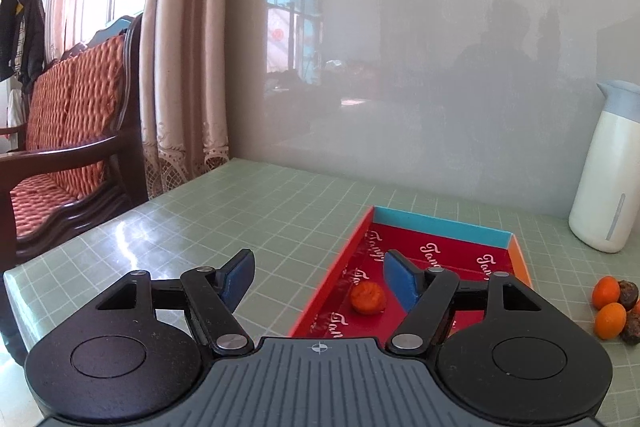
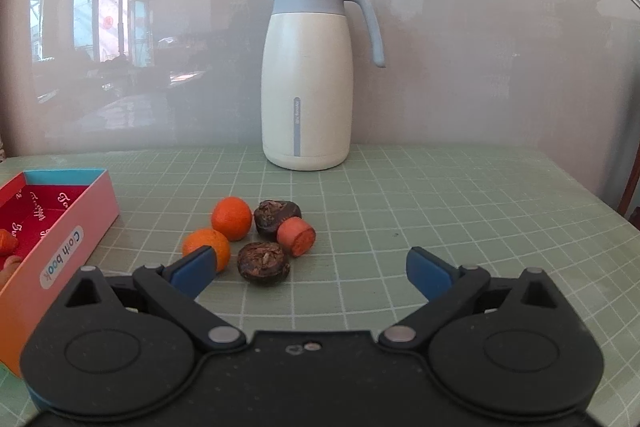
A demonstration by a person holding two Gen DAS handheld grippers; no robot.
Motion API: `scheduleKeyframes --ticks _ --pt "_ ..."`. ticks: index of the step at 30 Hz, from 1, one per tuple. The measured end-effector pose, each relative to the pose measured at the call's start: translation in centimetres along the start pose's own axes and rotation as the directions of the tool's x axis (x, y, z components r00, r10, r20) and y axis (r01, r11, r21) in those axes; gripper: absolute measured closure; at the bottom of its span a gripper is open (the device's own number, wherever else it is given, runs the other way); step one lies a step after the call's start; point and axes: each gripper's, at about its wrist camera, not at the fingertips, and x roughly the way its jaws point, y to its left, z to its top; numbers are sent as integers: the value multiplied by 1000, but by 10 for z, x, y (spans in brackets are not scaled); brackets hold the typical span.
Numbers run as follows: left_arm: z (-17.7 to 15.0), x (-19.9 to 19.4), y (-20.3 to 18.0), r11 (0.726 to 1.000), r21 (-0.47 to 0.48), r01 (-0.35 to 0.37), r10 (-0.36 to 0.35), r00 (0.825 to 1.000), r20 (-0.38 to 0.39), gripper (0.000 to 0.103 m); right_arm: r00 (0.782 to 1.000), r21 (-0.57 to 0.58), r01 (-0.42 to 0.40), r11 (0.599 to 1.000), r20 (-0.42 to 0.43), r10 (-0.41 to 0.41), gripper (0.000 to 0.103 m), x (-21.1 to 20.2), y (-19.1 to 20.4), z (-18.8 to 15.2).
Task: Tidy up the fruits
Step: 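Move the right tool to a mandarin and close its fingers on it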
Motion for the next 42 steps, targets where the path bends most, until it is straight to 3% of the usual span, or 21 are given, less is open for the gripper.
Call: scheduleKeyframes --ticks 10,16,23,30,37,42 --pt "-7 -6 55 985 -104 -141 142 990 -1 22 987 -5 -158 987 -23 158 19 13 27 6" --pt "-10 -6 86 966 -158 -203 205 979 -1 18 980 24 -190 981 -58 191 26 29 40 9" --pt "-13 2 118 941 -217 -261 264 964 -18 15 979 39 -180 983 -96 183 36 50 50 9" --pt "-15 1 137 922 -242 -302 308 951 -13 14 983 34 -148 988 -105 151 39 66 56 10" --pt "-18 3 151 911 -246 -331 336 942 -24 13 987 -65 -136 989 -98 130 40 71 70 8" --pt "-18 4 156 906 -262 -331 334 942 -35 12 986 -87 -141 986 -96 133 51 71 75 6"
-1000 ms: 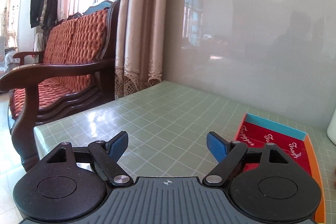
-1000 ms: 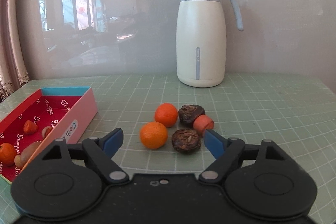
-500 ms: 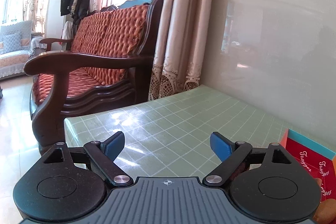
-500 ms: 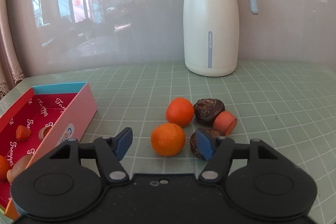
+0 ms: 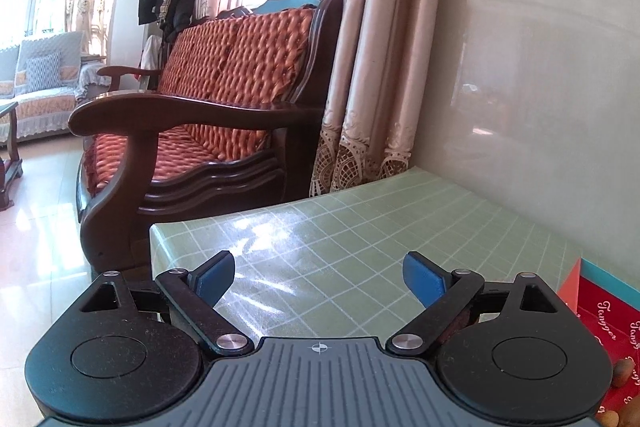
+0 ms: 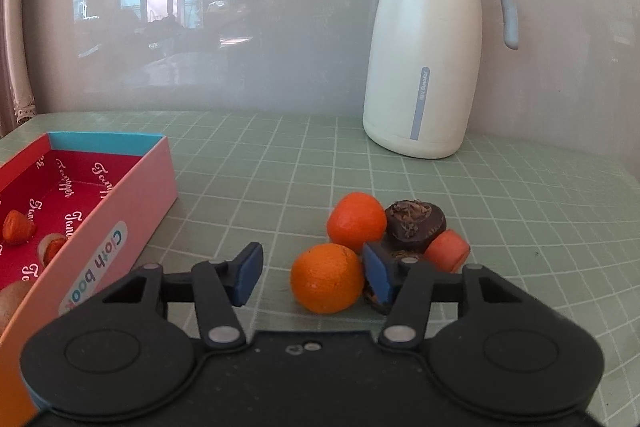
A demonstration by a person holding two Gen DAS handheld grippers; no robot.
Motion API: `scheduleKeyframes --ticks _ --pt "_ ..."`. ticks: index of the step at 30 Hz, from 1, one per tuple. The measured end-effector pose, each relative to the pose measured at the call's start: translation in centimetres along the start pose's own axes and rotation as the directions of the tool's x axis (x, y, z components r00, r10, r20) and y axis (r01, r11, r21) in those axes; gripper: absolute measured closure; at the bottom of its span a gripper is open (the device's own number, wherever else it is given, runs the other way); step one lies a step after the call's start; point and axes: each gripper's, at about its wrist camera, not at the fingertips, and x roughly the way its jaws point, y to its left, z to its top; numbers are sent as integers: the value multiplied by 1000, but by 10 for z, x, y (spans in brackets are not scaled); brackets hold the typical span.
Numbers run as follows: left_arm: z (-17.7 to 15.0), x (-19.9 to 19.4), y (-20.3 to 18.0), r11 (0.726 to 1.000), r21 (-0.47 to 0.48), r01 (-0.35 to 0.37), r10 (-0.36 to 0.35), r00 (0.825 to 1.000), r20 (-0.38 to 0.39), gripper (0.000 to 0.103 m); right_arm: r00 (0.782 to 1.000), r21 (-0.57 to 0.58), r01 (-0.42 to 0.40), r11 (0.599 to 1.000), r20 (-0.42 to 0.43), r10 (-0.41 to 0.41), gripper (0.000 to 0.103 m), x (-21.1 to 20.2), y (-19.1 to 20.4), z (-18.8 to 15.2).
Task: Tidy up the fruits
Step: 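Move the right tool to a mandarin and close its fingers on it, then carry the mandarin with the right tool into the box and release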
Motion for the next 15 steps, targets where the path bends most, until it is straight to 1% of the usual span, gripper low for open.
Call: scheduleKeyframes --ticks 4,6,10,13,15 --pt "-1 -2 -4 1000 10 9 -9 1000 3 12 1000 81 -20 997 -21 22 64 3 -15 -1" --pt "-2 -3 -6 1000 18 12 -12 1000 7 12 997 116 -50 992 -57 57 64 11 -20 -3" --pt "-2 -4 -6 1000 19 9 -10 1000 5 12 996 141 -71 988 -45 78 65 10 -20 -5" --pt "-1 -3 -4 1000 10 3 -3 1000 0 11 997 125 -71 990 -33 76 65 7 -15 -6" --pt "-1 -2 -4 1000 8 -2 2 1000 -2 11 995 123 -93 988 -17 95 65 1 -12 -4"
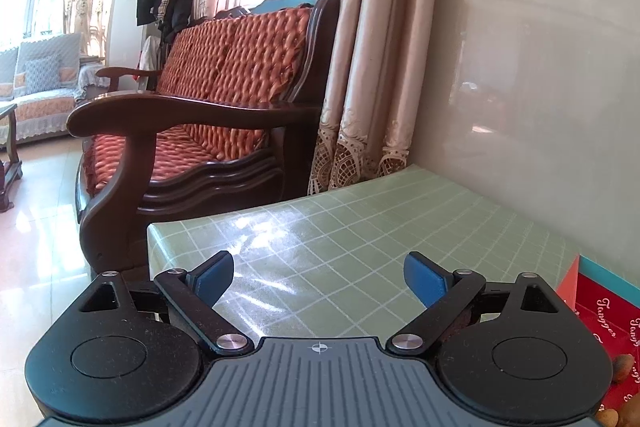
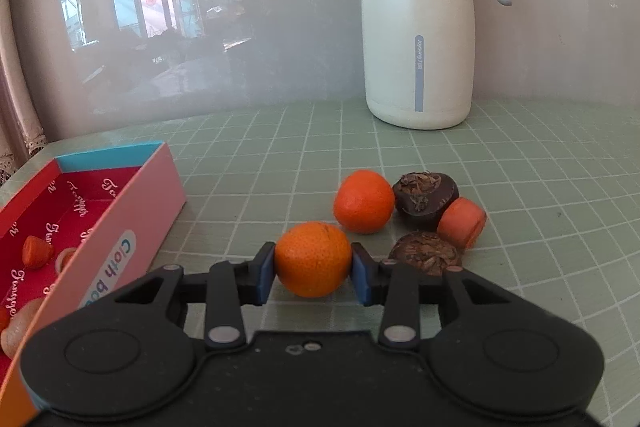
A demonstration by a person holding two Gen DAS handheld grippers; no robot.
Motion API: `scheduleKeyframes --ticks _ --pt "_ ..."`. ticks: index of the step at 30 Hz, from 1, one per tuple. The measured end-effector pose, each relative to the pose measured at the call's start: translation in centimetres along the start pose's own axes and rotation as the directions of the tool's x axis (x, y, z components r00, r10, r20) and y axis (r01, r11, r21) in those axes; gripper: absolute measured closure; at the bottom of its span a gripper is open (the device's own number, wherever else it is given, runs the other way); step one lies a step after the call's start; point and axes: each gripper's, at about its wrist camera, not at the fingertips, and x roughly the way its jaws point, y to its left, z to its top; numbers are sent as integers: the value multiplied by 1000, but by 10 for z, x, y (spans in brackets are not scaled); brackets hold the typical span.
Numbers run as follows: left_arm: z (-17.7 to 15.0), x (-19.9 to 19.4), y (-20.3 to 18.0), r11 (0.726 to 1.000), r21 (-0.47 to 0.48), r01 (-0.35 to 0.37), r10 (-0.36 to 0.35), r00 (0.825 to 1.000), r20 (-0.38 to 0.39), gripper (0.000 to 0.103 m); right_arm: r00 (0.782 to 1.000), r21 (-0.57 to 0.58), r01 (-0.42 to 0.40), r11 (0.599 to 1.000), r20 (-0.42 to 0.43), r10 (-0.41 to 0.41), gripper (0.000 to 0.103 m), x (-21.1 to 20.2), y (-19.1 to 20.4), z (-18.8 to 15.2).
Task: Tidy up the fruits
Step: 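Carry the mandarin with the right tool into the box and release, then move the left tool to a dark brown round fruit and grasp it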
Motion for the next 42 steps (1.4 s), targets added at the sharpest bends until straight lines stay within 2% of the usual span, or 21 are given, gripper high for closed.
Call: scheduleKeyframes --ticks 3,5,7,12,16,22,24,27,30,31,32,34,38,42 --pt "-1 0 0 1000 0 0 0 1000 -1 11 996 -25 -73 997 41 74 65 -13 13 4" --pt "-1 -1 -2 1000 7 -2 2 1000 0 11 986 -60 -147 987 67 151 65 -23 28 6" --pt "-1 -1 -3 1000 11 0 0 1000 0 11 971 -97 -218 971 82 226 65 -34 44 6" --pt "-2 -2 -5 1000 20 5 -5 1000 -2 11 909 -217 -379 900 95 405 65 -60 85 5" --pt "-3 -3 -8 999 33 7 -7 1000 0 11 889 -277 -430 860 36 456 65 -60 111 -1" --pt "-3 -4 -12 999 42 11 -11 1000 -4 11 896 -312 -432 846 -40 442 65 -53 130 -13" --pt "-3 -4 -13 999 44 16 -16 1000 -5 11 902 -313 -423 850 -50 430 63 -52 130 -15" --pt "-3 -7 -19 998 48 30 -30 1000 -3 11 898 -308 -429 849 -48 437 59 -56 126 -14" --pt "-4 -13 -28 997 59 49 -50 999 4 11 895 -304 -426 852 -3 446 48 -65 119 -12" --pt "-5 -15 -33 996 68 60 -60 998 7 11 896 -299 -419 857 20 445 41 -69 115 -10" --pt "-5 -17 -37 995 75 71 -71 997 8 11 898 -296 -407 864 44 438 35 -72 111 -8" --pt "-9 -24 -48 991 94 100 -102 995 12 11 907 -301 -369 880 91 411 33 -80 102 -6" --pt "-15 -38 -72 979 135 152 -156 988 18 11 936 -309 -254 917 159 313 21 -87 80 -4" --pt "-23 -53 -100 958 175 226 -231 973 8 11 959 -270 -167 948 178 220 19 -89 51 -3"
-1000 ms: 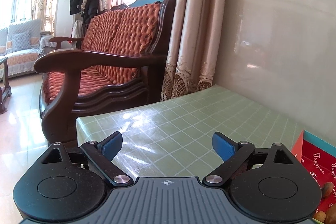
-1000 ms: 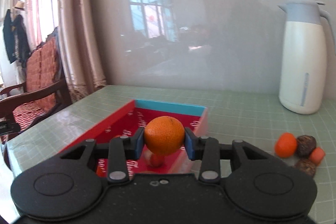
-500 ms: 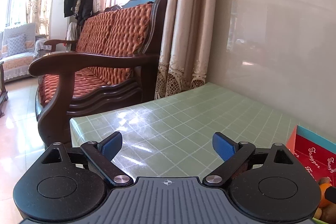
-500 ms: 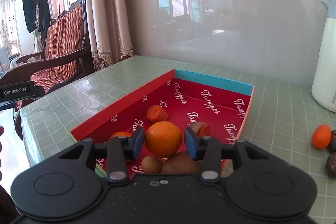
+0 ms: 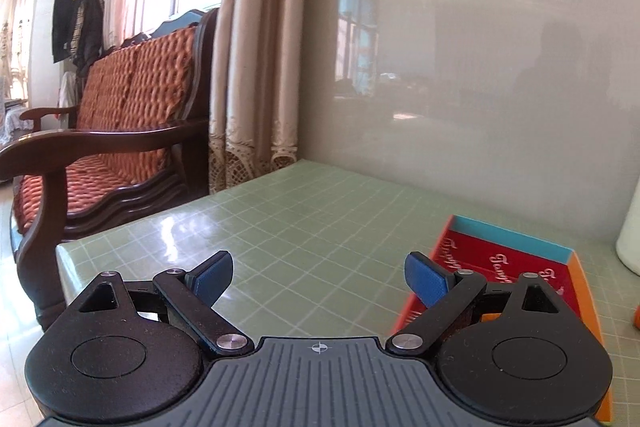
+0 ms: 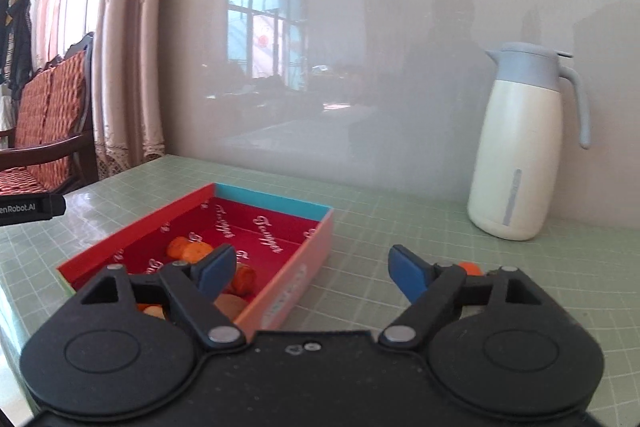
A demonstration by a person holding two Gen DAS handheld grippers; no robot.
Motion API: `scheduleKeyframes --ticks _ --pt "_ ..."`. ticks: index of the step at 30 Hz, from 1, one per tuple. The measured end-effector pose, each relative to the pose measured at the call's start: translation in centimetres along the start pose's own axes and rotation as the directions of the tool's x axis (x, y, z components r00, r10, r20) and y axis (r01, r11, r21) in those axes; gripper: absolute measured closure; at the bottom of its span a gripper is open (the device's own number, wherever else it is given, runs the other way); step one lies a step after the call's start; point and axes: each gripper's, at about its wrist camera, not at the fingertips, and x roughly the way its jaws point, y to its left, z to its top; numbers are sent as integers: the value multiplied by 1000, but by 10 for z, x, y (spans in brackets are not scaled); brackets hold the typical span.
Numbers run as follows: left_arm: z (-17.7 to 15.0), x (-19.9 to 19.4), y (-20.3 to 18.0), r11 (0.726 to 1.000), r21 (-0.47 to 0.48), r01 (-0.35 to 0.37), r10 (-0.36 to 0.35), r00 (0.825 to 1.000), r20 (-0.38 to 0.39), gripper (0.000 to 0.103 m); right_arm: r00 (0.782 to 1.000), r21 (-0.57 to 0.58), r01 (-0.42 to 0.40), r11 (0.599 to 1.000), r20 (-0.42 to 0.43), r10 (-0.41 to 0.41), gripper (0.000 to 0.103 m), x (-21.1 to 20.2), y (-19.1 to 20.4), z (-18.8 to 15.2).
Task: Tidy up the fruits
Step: 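Move the left tool to a dark brown round fruit and grasp it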
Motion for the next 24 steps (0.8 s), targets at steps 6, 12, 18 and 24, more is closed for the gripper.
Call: scheduleKeyframes --ticks 6,12,18,24 --pt "-8 -18 -59 978 92 187 -188 982 -6 11 982 69 190 979 -26 -189 13 -18 -48 -14" --pt "-17 -41 -121 909 199 365 -368 929 -25 11 918 143 397 907 -60 -392 9 -37 -99 -26" --pt "-33 -61 -186 803 326 499 -496 863 -99 11 843 183 538 823 -77 -533 2 -60 -139 -37" --pt "-50 -67 -238 728 377 573 -553 815 -171 11 763 191 646 739 -110 -638 0 -76 -168 -51"
